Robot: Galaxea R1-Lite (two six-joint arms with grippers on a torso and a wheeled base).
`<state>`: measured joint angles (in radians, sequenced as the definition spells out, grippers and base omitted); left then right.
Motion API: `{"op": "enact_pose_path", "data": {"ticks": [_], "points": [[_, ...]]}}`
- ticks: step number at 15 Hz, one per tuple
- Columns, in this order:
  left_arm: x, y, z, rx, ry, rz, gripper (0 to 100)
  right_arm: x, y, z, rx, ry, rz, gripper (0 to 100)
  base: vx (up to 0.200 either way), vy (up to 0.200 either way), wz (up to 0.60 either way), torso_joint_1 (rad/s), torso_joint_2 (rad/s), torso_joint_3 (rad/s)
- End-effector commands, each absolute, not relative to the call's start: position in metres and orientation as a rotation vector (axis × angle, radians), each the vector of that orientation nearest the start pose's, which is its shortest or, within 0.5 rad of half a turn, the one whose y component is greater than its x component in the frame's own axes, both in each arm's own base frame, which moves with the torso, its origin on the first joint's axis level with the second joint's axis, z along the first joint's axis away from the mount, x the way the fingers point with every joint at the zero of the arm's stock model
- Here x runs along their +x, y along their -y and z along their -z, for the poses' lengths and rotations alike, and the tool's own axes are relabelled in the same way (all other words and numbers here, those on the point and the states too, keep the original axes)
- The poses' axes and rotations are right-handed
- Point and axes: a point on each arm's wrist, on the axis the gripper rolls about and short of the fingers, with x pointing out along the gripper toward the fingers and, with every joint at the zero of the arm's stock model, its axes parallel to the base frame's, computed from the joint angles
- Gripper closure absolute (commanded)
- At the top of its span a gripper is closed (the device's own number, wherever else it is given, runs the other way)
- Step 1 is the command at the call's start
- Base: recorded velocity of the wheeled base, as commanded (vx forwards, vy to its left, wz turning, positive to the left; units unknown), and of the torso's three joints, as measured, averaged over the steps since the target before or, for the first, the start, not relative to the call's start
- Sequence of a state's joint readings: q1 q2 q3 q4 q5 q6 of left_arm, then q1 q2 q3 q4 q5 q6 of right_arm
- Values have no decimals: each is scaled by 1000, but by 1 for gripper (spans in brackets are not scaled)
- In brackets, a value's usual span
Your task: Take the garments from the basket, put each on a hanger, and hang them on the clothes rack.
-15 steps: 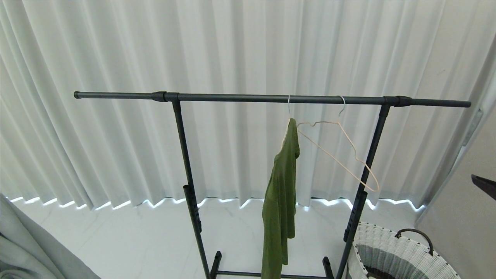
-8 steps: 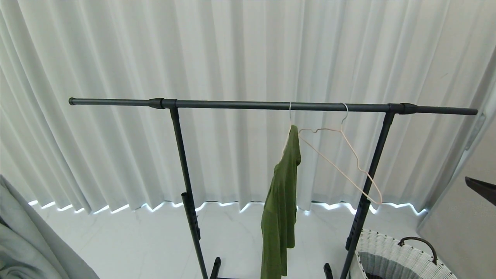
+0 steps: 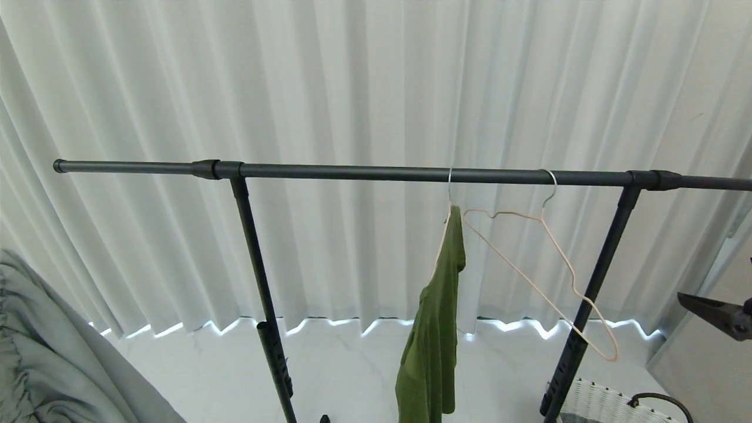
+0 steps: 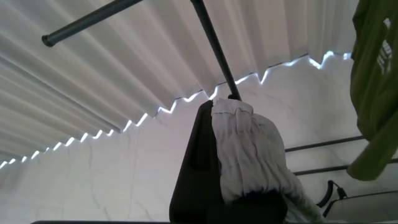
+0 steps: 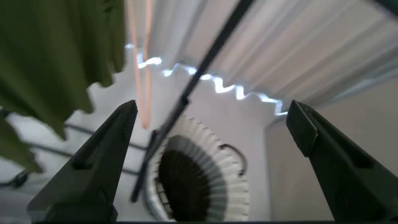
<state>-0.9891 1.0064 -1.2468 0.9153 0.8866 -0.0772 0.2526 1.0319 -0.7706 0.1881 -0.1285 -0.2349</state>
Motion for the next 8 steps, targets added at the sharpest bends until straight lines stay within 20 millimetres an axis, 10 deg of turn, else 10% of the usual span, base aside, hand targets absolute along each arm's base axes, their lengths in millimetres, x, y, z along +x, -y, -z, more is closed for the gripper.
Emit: {"op": "enact_pose_path", "data": {"ticks": [1, 4, 8], "points": [[51, 46, -307, 479, -409, 83, 100, 130, -31, -235, -314, -470, -184, 0, 200, 0, 0, -2, 2, 2], [51, 47, -305, 485, -413, 84, 100, 137, -33, -227, -289, -525, -189, 0, 200, 0, 0, 4, 4, 4], [50, 44, -304, 474, -404, 83, 100, 148, -47, -212, -142, -620, -327, 0, 0, 0, 0, 0, 0, 0]]}}
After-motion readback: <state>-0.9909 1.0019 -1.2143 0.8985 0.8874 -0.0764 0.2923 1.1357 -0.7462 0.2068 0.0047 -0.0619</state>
